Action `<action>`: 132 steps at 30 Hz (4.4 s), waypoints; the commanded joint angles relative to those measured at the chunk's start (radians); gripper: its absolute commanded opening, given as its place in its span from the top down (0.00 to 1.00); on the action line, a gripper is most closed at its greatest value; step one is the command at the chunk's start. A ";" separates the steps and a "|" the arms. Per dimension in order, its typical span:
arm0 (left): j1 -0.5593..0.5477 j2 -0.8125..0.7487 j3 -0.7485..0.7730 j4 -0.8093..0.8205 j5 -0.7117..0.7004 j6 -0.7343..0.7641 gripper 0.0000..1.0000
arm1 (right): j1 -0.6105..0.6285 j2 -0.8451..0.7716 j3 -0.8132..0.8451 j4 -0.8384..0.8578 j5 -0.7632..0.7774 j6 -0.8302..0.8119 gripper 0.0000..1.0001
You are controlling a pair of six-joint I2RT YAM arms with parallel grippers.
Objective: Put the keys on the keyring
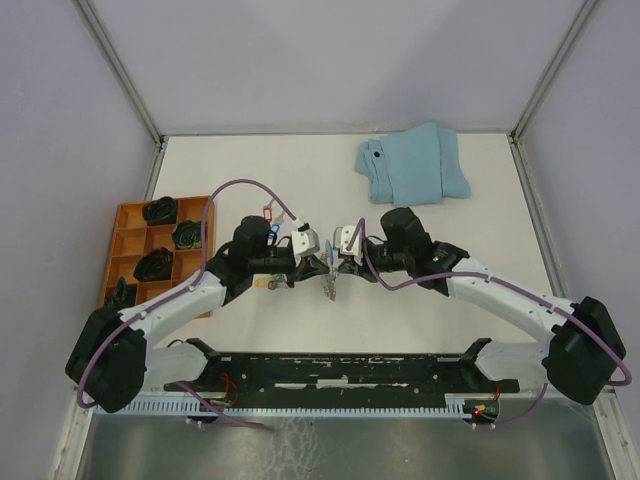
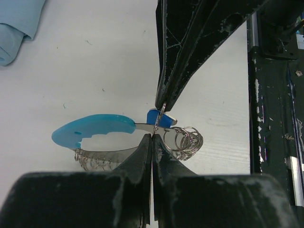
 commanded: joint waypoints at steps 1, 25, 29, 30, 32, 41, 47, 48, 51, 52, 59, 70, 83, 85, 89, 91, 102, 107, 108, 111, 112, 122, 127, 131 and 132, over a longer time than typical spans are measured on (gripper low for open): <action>-0.020 -0.020 0.073 -0.040 -0.061 0.044 0.97 | 0.020 0.003 0.060 -0.011 0.012 -0.011 0.99; -0.049 -0.014 0.159 -0.065 -0.167 -0.143 0.97 | 0.087 -0.021 0.021 -0.029 0.240 -0.095 0.99; -0.048 -0.015 0.111 0.042 -0.166 -0.197 0.97 | 0.088 -0.022 0.006 0.012 0.241 -0.078 0.99; -0.047 -0.013 0.098 0.071 -0.164 -0.208 0.97 | 0.088 -0.026 0.004 0.020 0.241 -0.074 0.99; -0.047 -0.009 0.069 0.122 -0.165 -0.214 0.97 | 0.088 -0.038 0.003 0.031 0.242 -0.069 0.99; -0.046 -0.013 0.003 0.222 -0.177 -0.201 0.85 | 0.087 -0.083 0.010 0.033 0.253 -0.073 0.99; -0.044 -0.026 -0.022 0.243 -0.188 -0.180 0.79 | 0.087 -0.087 0.031 0.011 0.260 -0.093 0.99; -0.042 -0.029 -0.027 0.246 -0.188 -0.177 0.79 | 0.086 -0.087 0.036 0.004 0.261 -0.096 0.99; -0.039 -0.040 -0.038 0.249 -0.189 -0.155 0.76 | 0.087 -0.085 0.050 -0.012 0.261 -0.107 0.99; -0.038 -0.043 -0.042 0.249 -0.187 -0.148 0.74 | 0.087 -0.083 0.055 -0.017 0.262 -0.110 0.99; -0.037 -0.064 -0.069 0.261 -0.143 -0.091 0.65 | 0.087 -0.067 0.085 -0.053 0.241 -0.127 0.99; -0.038 -0.050 -0.070 0.287 -0.057 -0.031 0.55 | 0.087 -0.048 0.110 -0.088 0.193 -0.142 0.99; -0.038 0.048 0.031 0.167 0.056 0.073 0.60 | 0.086 -0.039 0.126 -0.113 0.168 -0.149 0.99; -0.038 0.068 0.052 0.143 0.079 0.078 0.62 | 0.087 -0.038 0.128 -0.117 0.166 -0.149 0.99; -0.038 0.088 0.075 0.116 0.109 0.090 0.69 | 0.087 -0.039 0.130 -0.127 0.164 -0.150 0.99; -0.038 0.090 0.081 0.094 0.115 0.102 0.76 | 0.086 -0.046 0.128 -0.130 0.172 -0.150 0.99; -0.038 0.061 0.058 0.050 0.079 0.133 0.97 | 0.085 -0.137 0.059 -0.132 0.270 -0.125 0.99; -0.036 0.040 0.043 0.055 0.057 0.131 0.97 | 0.084 -0.160 0.047 -0.141 0.283 -0.122 0.99; -0.036 0.036 0.040 0.060 0.055 0.125 0.97 | 0.082 -0.161 0.046 -0.141 0.283 -0.121 0.99; -0.034 0.025 0.026 0.093 0.057 0.103 0.97 | 0.082 -0.155 0.042 -0.145 0.281 -0.117 0.99; -0.033 0.021 0.020 0.102 0.059 0.097 0.97 | 0.082 -0.152 0.041 -0.147 0.281 -0.116 0.99; -0.018 -0.005 -0.004 0.169 0.041 0.012 0.97 | 0.082 -0.125 0.022 -0.135 0.260 -0.107 0.99; -0.002 -0.020 -0.017 0.213 0.016 -0.048 0.97 | 0.082 -0.104 0.015 -0.117 0.265 -0.105 0.99; 0.004 -0.015 -0.011 0.232 -0.005 -0.097 0.97 | 0.082 -0.086 0.015 -0.103 0.240 -0.100 0.99; 0.005 -0.010 -0.008 0.237 -0.017 -0.113 0.97 | 0.082 -0.083 0.012 -0.094 0.233 -0.098 0.99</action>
